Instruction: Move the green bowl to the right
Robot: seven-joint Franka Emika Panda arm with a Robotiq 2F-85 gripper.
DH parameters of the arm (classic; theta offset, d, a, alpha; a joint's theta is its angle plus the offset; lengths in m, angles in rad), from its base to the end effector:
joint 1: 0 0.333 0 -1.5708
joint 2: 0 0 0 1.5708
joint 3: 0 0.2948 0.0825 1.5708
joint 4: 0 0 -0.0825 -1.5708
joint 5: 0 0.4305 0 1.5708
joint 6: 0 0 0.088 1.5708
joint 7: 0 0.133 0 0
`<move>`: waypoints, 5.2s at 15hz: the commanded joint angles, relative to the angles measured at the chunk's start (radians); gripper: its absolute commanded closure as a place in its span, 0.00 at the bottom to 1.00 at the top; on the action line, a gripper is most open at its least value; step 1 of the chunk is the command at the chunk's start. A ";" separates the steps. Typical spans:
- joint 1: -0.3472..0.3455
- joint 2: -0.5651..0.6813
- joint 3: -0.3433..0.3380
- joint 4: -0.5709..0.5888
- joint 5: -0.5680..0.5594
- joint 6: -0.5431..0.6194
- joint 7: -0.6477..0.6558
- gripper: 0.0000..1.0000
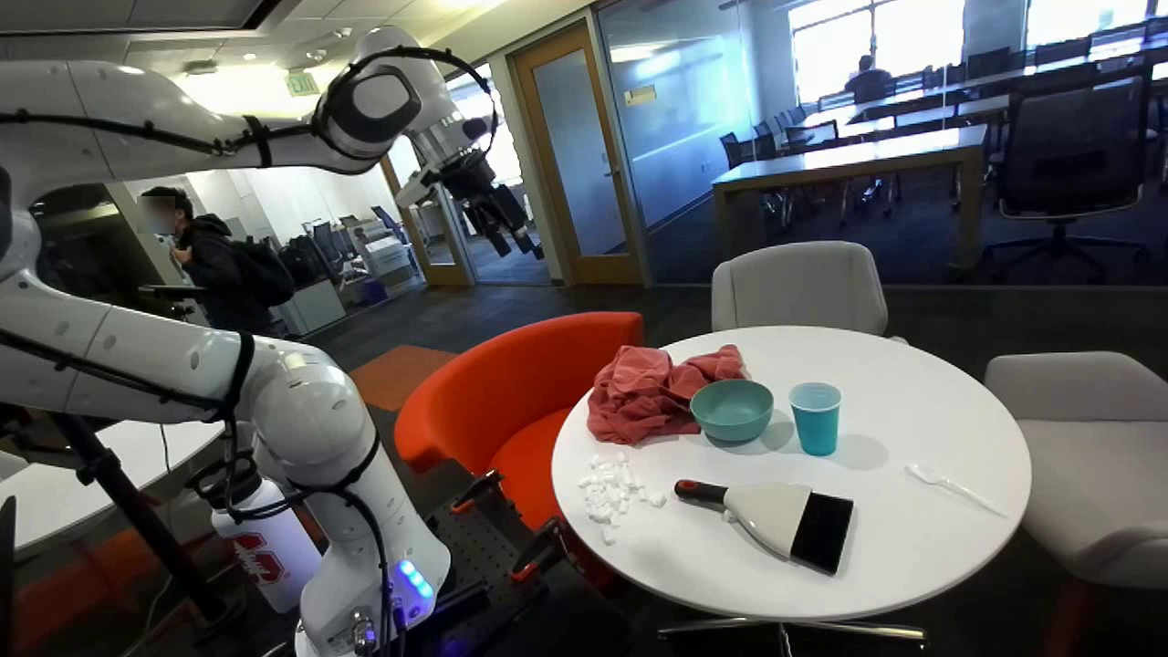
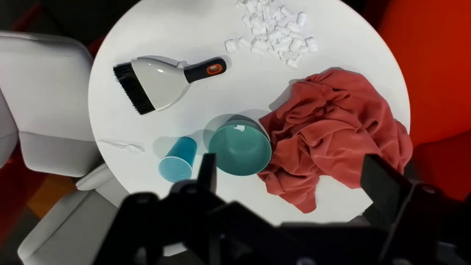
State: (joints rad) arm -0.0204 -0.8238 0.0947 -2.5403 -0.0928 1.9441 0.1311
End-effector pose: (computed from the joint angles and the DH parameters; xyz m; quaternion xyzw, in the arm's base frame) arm 0.3933 0.0206 0.5029 0.9902 -0.0273 0.1183 0.0692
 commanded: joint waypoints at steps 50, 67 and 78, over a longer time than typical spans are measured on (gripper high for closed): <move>-0.087 1.586 -0.253 0.683 0.330 0.639 0.296 0.13; -0.070 1.531 -0.270 0.596 0.340 0.726 0.285 0.99; -0.105 1.066 -0.440 0.068 0.313 0.876 0.321 0.99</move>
State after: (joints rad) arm -0.1213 0.3915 -0.2782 -2.3109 0.2432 2.7471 0.4016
